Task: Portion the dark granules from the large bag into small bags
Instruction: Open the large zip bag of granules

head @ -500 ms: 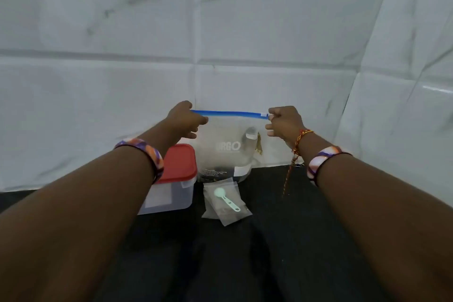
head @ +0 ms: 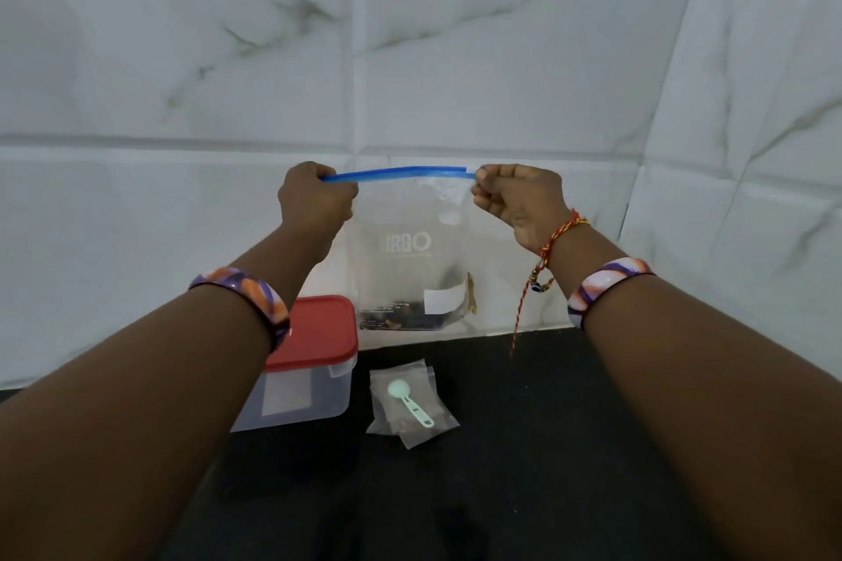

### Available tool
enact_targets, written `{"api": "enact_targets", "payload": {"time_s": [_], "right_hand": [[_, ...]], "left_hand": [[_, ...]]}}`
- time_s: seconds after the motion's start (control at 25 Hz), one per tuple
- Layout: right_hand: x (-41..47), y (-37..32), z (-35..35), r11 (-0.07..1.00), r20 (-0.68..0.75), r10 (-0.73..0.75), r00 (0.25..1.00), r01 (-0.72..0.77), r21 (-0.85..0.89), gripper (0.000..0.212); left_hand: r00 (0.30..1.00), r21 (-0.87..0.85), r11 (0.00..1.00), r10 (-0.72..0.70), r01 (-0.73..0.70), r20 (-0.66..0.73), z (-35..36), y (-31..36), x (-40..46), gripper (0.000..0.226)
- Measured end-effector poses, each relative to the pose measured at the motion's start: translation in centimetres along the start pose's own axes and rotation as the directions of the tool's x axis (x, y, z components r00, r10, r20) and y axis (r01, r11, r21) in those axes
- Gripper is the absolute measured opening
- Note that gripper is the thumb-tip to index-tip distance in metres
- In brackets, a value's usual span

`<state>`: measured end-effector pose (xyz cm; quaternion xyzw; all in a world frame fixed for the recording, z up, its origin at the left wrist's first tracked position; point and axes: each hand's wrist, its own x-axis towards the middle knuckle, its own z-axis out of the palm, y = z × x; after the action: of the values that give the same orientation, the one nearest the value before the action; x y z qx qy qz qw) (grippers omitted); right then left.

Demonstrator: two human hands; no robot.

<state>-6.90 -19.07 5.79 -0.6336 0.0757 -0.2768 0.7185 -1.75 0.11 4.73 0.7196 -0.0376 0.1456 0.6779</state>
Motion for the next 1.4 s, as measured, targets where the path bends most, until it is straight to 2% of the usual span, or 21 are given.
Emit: {"api": "enact_targets", "payload": {"time_s": [0.08,0.12,0.2,0.24,0.32,0.36,0.44,0.52,0.6,0.76,0.88,0.96,1.04,1.12,1.16,1.24,1.32,1.4], "right_hand": [[-0.8,-2.9,-0.1,0.999,0.035,-0.040,0.999,0.040,0.021,0.014],[-1.5,-4.1,-0.1,0.998,0.055,-0.055,0.997,0.053,0.027,0.014],[-2.8,-6.2,-0.1,0.996,0.094,-0.081,0.992,0.079,0.030,0.015],[-3.5,-7.2,0.1,0.995,0.114,-0.094,0.989,0.091,0.034,0.016],[-5.4,-8.6,0.4,0.992,0.157,-0.126,0.980,0.125,0.015,0.019],[-6.3,-9.1,0.4,0.990,0.178,-0.135,0.975,0.141,-0.021,0.019],[-7.8,-9.5,0.0,0.979,0.214,-0.129,0.968,0.159,-0.128,0.017],[-8.8,-9.1,-0.8,0.968,0.233,-0.078,0.969,0.130,-0.216,0.016],[-9.6,-8.2,-1.8,0.971,0.208,-0.006,0.978,0.055,-0.231,0.017],[-10.4,-6.6,-3.5,0.986,0.018,0.082,0.996,-0.078,-0.147,0.017],[-10.7,-5.9,-4.1,0.989,-0.100,0.102,0.990,-0.111,-0.093,0.019],[-10.8,-5.6,-3.8,0.991,-0.147,0.120,0.982,-0.127,-0.042,0.021],[-10.8,-5.2,-3.2,0.992,-0.152,0.122,0.981,-0.125,-0.011,0.016],[-10.8,-4.8,-2.5,0.993,-0.093,0.113,0.989,-0.110,0.036,0.006],[-10.8,-4.7,-2.2,0.993,-0.041,0.108,0.993,-0.105,0.054,0.007],[-10.9,-4.5,-1.3,0.994,0.071,0.101,0.992,-0.104,0.045,0.012],[-11.0,-4.3,-0.3,0.994,0.137,0.091,0.986,-0.097,0.041,0.014],[-11.3,-4.1,0.5,0.994,0.139,0.081,0.987,-0.089,0.056,0.009]], "left_hand": [[0.999,0.037,0.999,0.025,-0.023,-0.047,0.2,2.4,-1.0,0.040],[0.996,0.128,0.991,0.049,-0.038,-0.080,0.4,3.7,-1.7,0.044],[0.977,0.430,0.894,0.187,-0.124,-0.106,0.8,6.3,-3.6,0.051],[0.958,0.495,0.842,0.279,-0.213,-0.064,1.0,7.7,-4.6,0.051],[0.899,0.456,0.779,0.412,-0.431,0.145,1.6,10.2,-6.6,0.039],[0.856,0.418,0.747,0.448,-0.517,0.258,1.8,11.1,-7.5,0.028],[0.791,0.338,0.724,0.479,-0.601,0.382,1.8,12.1,-8.5,0.016],[0.756,0.300,0.717,0.473,-0.629,0.452,1.3,12.1,-9.1,0.015],[0.721,0.367,0.650,0.431,-0.665,0.542,0.6,11.8,-10.0,0.015],[0.696,0.548,0.442,0.328,-0.710,0.638,-1.7,11.0,-11.2,0.019],[0.693,0.603,0.372,0.183,-0.706,0.698,-4.2,10.8,-11.2,0.018],[0.673,0.613,0.413,0.000,-0.673,0.739,-5.6,10.8,-11.6,0.008],[0.640,0.624,0.496,-0.164,-0.604,0.750,-6.4,10.7,-12.1,0.010],[0.629,0.588,0.622,-0.190,-0.517,0.754,-6.5,10.3,-12.2,0.005],[0.634,0.546,0.696,-0.168,-0.467,0.755,-6.4,9.9,-12.1,0.012],[0.685,0.449,0.820,-0.100,-0.354,0.722,-5.4,9.0,-12.0,0.021],[0.764,0.379,0.882,-0.034,-0.280,0.644,-4.0,8.1,-12.2,0.013],[0.857,0.333,0.929,-0.035,-0.161,0.515,-2.5,7.3,-12.2,0.009]]}}
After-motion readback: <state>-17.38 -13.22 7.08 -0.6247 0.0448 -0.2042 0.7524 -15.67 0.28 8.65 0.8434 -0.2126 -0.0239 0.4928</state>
